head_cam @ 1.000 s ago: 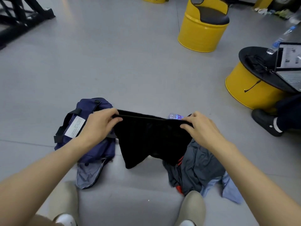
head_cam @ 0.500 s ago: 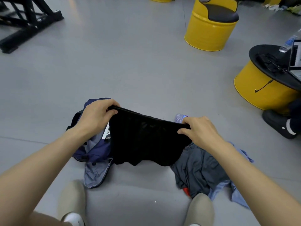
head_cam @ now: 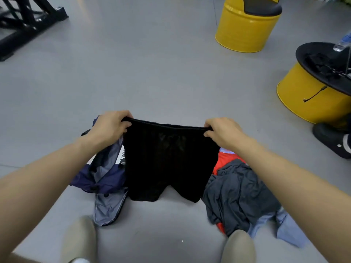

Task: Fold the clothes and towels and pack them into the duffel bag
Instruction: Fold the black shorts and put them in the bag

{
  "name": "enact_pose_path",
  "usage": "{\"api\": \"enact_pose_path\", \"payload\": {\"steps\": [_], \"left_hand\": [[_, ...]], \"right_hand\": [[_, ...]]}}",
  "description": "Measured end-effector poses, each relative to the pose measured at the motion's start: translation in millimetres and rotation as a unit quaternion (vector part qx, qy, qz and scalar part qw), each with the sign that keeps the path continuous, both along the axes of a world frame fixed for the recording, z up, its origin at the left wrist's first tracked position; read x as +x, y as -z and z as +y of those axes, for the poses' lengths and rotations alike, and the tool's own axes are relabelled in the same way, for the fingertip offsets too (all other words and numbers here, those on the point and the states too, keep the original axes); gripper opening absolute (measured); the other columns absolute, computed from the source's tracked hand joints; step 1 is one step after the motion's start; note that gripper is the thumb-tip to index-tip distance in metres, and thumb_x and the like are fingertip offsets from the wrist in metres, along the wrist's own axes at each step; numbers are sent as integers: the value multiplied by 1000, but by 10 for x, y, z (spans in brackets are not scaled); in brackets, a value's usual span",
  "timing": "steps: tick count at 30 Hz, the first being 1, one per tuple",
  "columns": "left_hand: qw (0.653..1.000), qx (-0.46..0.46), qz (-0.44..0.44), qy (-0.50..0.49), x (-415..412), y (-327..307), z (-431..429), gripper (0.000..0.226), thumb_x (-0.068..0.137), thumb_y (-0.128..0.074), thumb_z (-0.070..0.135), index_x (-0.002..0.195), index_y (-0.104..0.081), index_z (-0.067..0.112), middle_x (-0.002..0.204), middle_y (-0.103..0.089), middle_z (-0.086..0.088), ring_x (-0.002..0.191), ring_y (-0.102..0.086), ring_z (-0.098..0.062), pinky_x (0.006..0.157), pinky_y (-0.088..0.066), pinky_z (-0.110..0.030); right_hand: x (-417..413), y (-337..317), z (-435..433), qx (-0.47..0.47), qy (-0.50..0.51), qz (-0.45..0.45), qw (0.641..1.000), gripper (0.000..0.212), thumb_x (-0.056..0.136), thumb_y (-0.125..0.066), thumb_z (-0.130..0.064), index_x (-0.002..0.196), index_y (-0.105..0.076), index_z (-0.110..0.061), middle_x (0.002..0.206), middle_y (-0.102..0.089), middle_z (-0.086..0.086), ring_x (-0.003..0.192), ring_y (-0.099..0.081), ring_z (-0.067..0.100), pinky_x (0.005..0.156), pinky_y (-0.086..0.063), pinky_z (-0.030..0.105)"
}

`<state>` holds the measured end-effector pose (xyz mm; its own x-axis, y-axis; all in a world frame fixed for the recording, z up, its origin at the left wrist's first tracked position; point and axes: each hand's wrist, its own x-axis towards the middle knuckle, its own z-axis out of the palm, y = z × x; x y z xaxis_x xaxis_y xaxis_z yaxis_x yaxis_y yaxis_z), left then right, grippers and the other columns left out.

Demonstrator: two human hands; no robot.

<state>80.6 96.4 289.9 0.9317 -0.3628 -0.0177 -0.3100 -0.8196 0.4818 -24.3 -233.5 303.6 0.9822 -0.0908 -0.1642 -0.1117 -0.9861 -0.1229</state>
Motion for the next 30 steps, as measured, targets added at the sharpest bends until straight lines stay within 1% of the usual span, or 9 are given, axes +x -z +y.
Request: {"api": "enact_pose_path", "payload": {"steps": [4,7,11,14,18,20,25,28,30], "left_hand": [[995,-29,-90,-10,373,-293,-196,14,91,-62,13,100,-68,21,79,-72,-1,84,-68,-29,74,-45,-35],[980,-63,-190,5,543,-633,-275,19,91,-60,11,106,-70,17,95,-74,-6,94,-66,-32,78,-46,-38],[953,-90,-285,51,520,-946,-228,20,92,-53,14,106,-68,17,102,-71,-2,95,-63,-29,78,-48,-39],[938,-88,-323,89,417,-820,-98,21,92,-51,14,108,-63,18,105,-68,0,91,-65,-32,71,-53,-45],[949,-14,-276,150,252,50,155,23,90,-53,7,110,-60,17,110,-66,0,85,-65,-32,65,-54,-41],[958,42,-203,198,108,713,282,32,84,-60,-1,109,-58,20,111,-62,5,86,-64,-26,64,-54,-38],[958,129,-74,247,-240,2318,430,31,80,-69,6,98,-52,24,102,-55,8,80,-63,-19,56,-52,-34],[955,154,-36,252,-484,3115,502,38,69,-78,5,95,-56,22,100,-57,4,91,-63,-21,67,-55,-31],[940,188,-54,279,-629,3426,550,27,70,-71,5,94,-65,15,107,-62,-6,103,-62,-30,81,-56,-36]], "right_hand": [[336,-265,-176,6,35,-107,994,20,92,-62,-32,109,-65,-24,107,-70,12,105,-61,38,77,-46,39],[410,-580,-295,5,46,-221,974,12,92,-59,-28,102,-65,-23,98,-69,9,99,-59,37,67,-40,36],[271,-831,-269,0,16,-353,936,7,91,-60,-18,96,-64,-16,96,-66,8,91,-56,36,64,-41,38],[82,-688,-173,13,9,-374,927,6,87,-64,-14,91,-60,-16,91,-62,5,83,-56,34,61,-43,38],[-121,116,-18,41,35,-318,947,11,85,-67,-10,87,-58,-16,86,-60,0,76,-55,30,55,-36,34],[-250,782,78,57,49,-256,964,13,83,-67,-9,86,-57,-16,86,-60,-1,77,-57,29,55,-41,35],[-686,2523,371,101,89,-76,988,20,82,-71,-16,95,-57,-24,97,-60,-5,88,-61,24,62,-50,39],[-945,3308,526,105,72,25,992,21,81,-76,-19,96,-62,-26,104,-60,-9,93,-61,19,63,-50,32],[-1155,3654,617,93,42,67,993,34,67,-87,-23,93,-65,-27,108,-62,-7,97,-62,19,64,-55,30]]}}
